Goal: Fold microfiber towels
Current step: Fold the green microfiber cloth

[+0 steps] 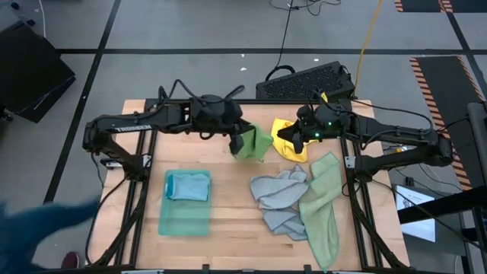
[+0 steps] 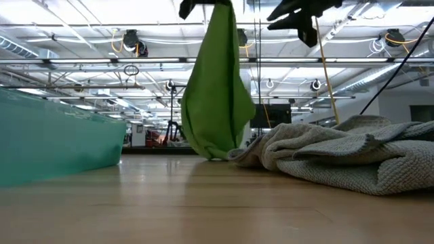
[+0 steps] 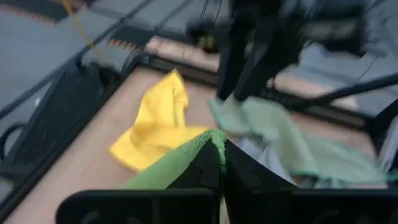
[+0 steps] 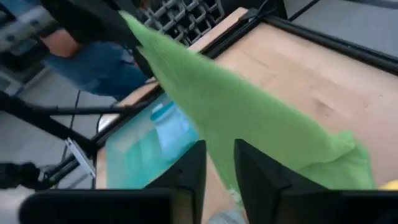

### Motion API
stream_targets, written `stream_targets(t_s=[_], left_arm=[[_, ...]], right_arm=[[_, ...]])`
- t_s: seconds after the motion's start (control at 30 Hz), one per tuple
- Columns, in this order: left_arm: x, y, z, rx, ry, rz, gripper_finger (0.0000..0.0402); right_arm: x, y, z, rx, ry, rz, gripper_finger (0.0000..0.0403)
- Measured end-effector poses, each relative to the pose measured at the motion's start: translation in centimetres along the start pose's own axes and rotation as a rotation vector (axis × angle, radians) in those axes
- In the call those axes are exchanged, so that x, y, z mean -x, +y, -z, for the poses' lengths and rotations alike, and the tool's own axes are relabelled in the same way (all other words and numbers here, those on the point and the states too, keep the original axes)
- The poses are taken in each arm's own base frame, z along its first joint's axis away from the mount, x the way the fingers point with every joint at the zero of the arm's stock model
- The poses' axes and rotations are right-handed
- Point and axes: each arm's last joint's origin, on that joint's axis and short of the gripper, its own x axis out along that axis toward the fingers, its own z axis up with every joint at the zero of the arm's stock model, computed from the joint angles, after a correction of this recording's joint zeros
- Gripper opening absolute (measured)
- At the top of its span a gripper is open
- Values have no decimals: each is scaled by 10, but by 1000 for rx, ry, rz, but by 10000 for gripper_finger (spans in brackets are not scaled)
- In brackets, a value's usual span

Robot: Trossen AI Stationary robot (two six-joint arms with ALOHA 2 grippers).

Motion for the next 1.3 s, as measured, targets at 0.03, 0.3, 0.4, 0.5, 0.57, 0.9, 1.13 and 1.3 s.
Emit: stream_targets(t_s=[0.03,0.3,0.4,0.5,0.57,0.9,1.13,1.3], left_arm=[[4,0,-3,1,-16,10,4],[20,6,-8,14,-38,8,4],[20,7,-8,48,-31,2,10],[19,7,-7,70,-27,1,9],[19,7,-7,71,-29,3,4],[19,11,-8,88,-31,-8,4],[19,13,-9,104,-36,-14,4],[19,13,-9,106,-38,-13,10]], right_arm=[[0,2,0,-5,-18,5,90],[-23,22,5,56,-106,8,156],[-42,26,16,56,-52,4,170],[-61,30,31,58,22,9,173],[-70,33,42,76,61,18,173],[-85,44,71,283,76,168,203],[-108,33,84,440,185,165,214],[-132,18,98,444,248,222,204]])
